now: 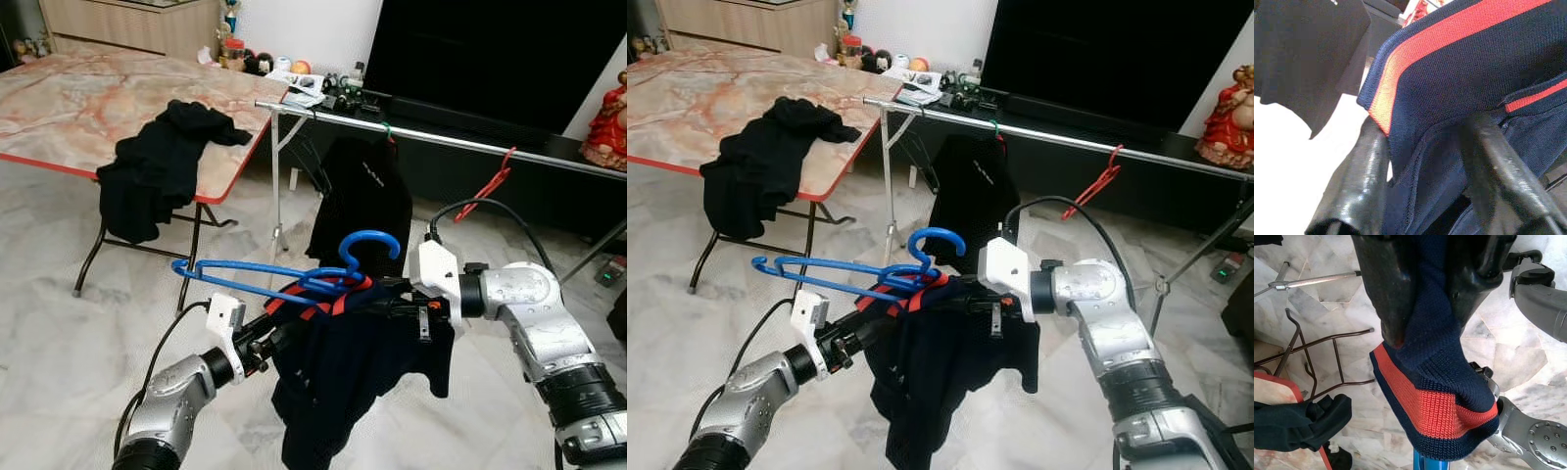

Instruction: Hang hanger

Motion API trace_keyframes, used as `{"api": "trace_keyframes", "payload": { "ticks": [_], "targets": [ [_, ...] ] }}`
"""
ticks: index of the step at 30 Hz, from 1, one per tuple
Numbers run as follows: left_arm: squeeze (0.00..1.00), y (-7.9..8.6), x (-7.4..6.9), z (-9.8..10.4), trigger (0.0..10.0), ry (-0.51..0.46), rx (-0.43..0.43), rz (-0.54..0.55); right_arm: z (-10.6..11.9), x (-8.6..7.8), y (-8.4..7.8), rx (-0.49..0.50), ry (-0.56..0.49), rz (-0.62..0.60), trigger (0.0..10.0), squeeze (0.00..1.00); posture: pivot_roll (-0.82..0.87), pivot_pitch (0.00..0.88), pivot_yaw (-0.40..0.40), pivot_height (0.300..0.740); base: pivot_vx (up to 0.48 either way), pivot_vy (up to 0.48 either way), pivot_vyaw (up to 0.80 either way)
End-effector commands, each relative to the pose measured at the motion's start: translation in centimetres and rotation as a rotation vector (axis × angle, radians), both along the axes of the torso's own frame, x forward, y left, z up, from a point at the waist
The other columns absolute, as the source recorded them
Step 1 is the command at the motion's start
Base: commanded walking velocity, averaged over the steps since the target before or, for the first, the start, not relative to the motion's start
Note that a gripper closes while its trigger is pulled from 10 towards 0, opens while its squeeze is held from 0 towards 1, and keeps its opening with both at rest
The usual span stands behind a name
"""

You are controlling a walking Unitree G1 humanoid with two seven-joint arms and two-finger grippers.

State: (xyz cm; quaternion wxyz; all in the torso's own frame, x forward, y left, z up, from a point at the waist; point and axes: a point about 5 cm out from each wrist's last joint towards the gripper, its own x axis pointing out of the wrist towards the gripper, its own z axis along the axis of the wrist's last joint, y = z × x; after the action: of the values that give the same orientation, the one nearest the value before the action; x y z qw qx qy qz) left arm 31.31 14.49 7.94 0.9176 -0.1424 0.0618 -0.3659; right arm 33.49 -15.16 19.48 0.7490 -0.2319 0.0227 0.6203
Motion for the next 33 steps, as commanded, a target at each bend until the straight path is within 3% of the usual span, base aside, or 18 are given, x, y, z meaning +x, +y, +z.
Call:
{"api": "trace_keyframes", "payload": {
  "ticks": [1, 33],
  "targets": [
    [0.00, -0.5, 0.3, 0.5, 0.0, -0.020, -0.004, -0.020, 0.7, 0.1, -0.4, 0.008, -0.026, -0.012, 0.0, 0.00, 0.05, 0.000, -0.151, 0.740, 0.000, 0.000, 0.00],
    [0.00, -0.7, 0.2, 0.2, 0.0, -0.015, 0.032, -0.010, -0.7, 0.2, -0.6, 0.002, 0.012, -0.055, 0.0, 0.00, 0.06, 0.005, -0.149, 0.740, 0.000, 0.000, 0.00]
  ]
}}
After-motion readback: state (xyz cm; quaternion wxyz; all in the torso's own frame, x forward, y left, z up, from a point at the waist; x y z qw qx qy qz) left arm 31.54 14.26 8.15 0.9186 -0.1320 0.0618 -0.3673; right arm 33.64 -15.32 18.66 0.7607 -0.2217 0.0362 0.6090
